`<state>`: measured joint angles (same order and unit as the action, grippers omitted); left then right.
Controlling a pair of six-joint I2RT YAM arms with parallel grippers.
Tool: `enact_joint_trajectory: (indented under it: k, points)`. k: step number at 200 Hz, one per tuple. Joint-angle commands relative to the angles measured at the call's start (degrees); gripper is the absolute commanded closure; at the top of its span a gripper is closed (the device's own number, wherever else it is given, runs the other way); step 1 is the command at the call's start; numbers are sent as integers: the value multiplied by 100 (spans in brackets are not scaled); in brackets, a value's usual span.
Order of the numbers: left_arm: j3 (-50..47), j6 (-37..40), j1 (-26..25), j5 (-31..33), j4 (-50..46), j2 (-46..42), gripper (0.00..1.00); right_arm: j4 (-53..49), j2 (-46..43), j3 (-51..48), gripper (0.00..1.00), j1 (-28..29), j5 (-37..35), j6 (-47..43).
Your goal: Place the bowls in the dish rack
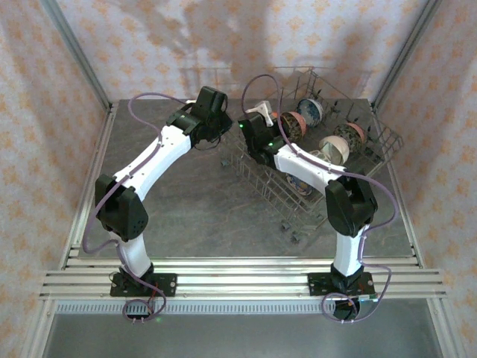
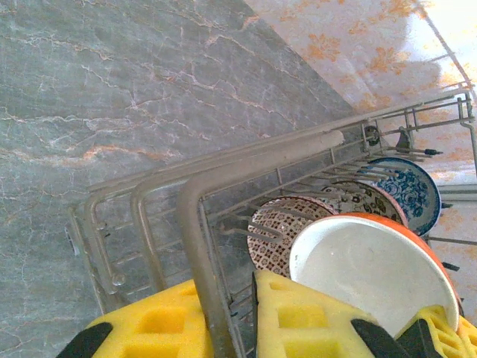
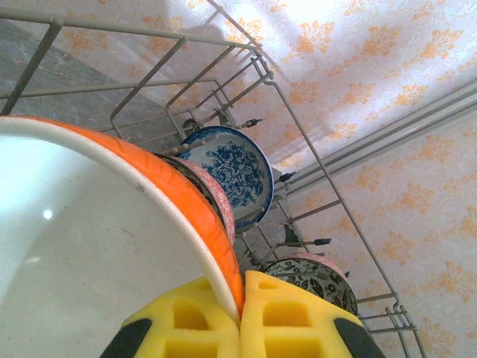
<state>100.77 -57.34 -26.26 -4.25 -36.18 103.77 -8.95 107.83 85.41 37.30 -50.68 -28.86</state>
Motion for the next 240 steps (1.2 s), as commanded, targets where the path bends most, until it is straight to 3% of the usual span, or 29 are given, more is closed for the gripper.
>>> enact_joint_trajectory:
  k: [1,86,240]
  points:
    - [136,205,-22,-129,-349,-185,83,307,-91,-213,98,-73,-349,-69]
    - [90,206,-27,-278,-260,-196,83,51,-251,-693,96,41,141,88]
    - [230,448,-24,-313,-341,-259,79,-2148,262,410,91,50,975,182]
